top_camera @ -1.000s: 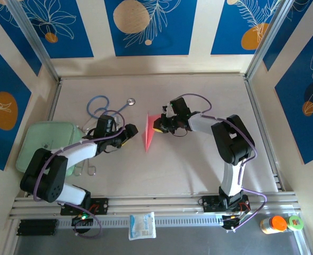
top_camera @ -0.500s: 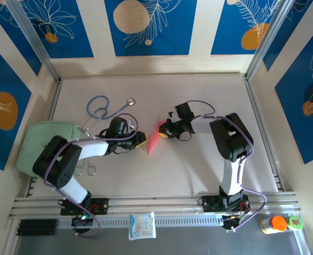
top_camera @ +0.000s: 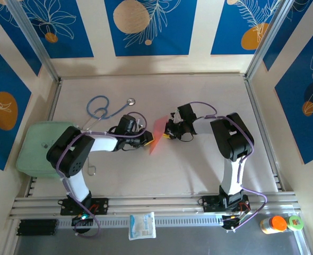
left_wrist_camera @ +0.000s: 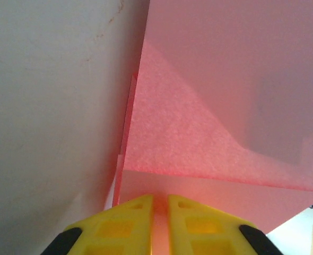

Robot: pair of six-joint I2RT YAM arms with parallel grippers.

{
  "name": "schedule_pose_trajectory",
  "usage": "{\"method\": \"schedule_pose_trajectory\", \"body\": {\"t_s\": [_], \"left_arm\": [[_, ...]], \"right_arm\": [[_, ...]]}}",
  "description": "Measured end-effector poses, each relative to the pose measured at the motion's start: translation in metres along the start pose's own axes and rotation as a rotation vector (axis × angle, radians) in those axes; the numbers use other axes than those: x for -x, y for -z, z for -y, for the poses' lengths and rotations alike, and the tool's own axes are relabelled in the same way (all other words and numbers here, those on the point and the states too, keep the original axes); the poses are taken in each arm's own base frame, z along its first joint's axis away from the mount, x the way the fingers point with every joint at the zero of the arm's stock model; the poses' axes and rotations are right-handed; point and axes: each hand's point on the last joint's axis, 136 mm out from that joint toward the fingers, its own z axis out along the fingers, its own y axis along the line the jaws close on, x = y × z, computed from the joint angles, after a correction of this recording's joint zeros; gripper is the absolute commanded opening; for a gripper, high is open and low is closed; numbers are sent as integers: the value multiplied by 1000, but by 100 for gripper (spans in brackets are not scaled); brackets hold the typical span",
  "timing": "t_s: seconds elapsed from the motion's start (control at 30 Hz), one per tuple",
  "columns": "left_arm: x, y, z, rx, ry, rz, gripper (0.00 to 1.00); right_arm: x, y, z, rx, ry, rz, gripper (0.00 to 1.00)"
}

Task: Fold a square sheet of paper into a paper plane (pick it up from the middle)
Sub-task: Turn over the paper at the center of the table.

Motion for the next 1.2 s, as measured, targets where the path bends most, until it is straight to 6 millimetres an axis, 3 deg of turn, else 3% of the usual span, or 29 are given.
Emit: {"method": "schedule_pose_trajectory", "body": {"t_s": [0.4,0.6,0.73,0.83,1.0,1.2], "left_arm": [[-8,-19,-14,42,19,-46,11],[-8,-19,-13,43,19,-48,10],[-8,-20,-14,46,21,-51,10],[-8,-20,-14,47,22,-51,10],[-8,-20,-14,48,22,-52,10],[-9,-20,-14,49,23,-53,10]], "right_arm": [[-6,23,14,-9,-61,37,35],[-16,45,32,-34,-134,80,35],[-28,62,40,-33,-166,113,40],[-34,69,35,-10,-154,130,47],[-39,70,24,11,-110,128,49],[-42,59,25,3,-110,94,46]]}}
